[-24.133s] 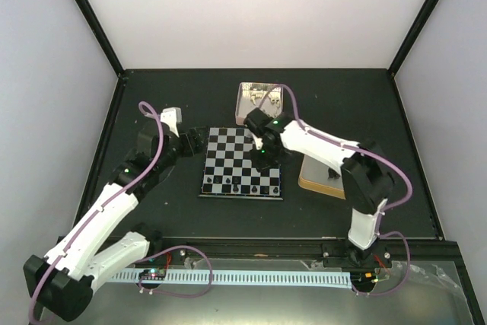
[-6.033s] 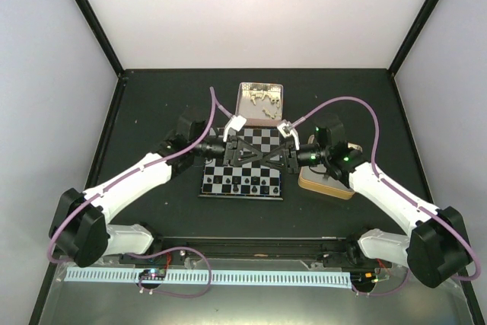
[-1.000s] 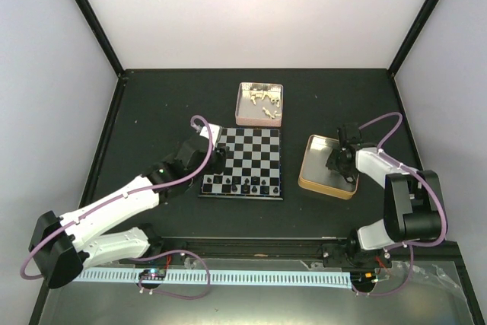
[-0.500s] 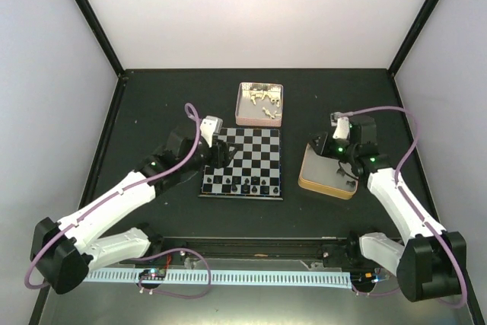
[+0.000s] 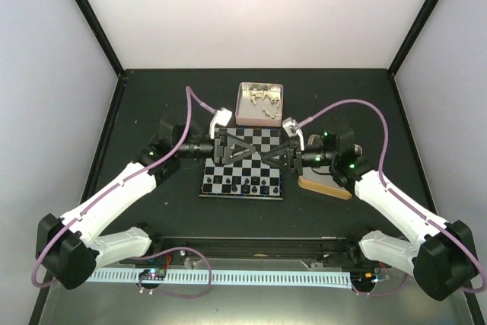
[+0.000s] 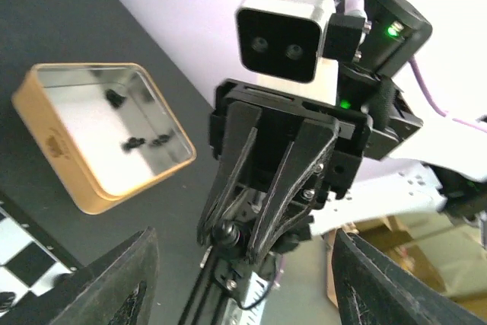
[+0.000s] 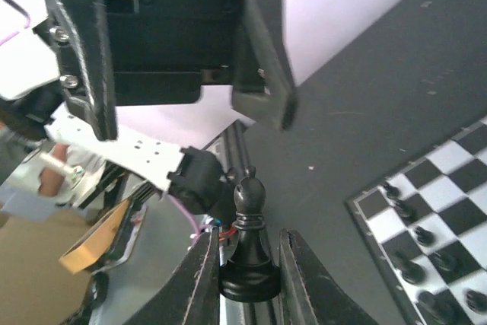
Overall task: Set up the chess pieces on the board
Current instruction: Place the chess piece on the chessboard.
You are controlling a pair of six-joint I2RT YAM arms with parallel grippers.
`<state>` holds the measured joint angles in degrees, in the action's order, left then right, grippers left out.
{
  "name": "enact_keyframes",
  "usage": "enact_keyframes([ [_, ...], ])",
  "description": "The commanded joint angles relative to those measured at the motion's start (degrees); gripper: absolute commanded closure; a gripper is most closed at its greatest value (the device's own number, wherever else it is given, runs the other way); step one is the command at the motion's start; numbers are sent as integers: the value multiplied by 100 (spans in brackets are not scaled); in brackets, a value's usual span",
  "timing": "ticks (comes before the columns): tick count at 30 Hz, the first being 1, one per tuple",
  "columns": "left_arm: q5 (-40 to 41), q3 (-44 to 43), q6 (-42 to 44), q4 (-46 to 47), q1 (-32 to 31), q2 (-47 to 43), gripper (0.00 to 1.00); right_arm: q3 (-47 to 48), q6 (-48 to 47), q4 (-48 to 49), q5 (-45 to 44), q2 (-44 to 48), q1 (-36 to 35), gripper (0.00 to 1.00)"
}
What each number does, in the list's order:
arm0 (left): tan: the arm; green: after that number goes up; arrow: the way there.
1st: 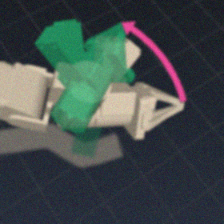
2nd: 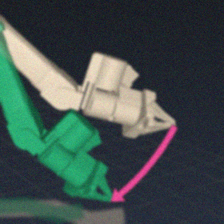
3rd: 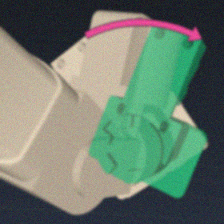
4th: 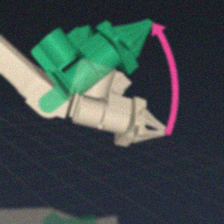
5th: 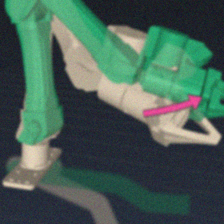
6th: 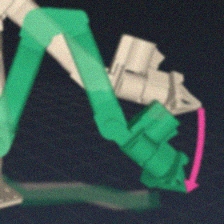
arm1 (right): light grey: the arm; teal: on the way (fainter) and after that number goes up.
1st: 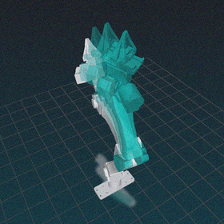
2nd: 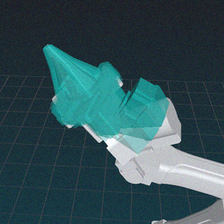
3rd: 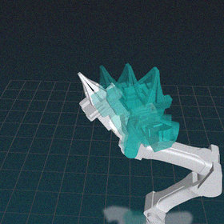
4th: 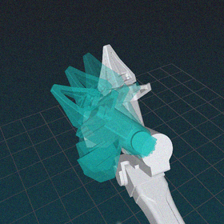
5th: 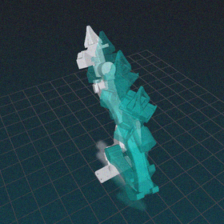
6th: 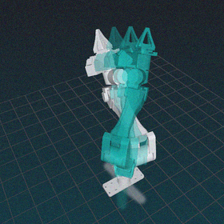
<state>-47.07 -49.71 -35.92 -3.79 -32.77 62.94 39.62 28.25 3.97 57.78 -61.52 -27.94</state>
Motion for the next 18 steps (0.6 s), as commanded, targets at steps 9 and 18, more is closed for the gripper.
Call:
enact_keyframes([
  [9, -1369, -233, -265, 293, -22, 217, 59, 623, -487, 69, 566, -414, -473, 85],
  [18, -1322, -318, -32, -5, -89, 382, 81, 716, -553, -66, 533, -497, -554, 85],
])
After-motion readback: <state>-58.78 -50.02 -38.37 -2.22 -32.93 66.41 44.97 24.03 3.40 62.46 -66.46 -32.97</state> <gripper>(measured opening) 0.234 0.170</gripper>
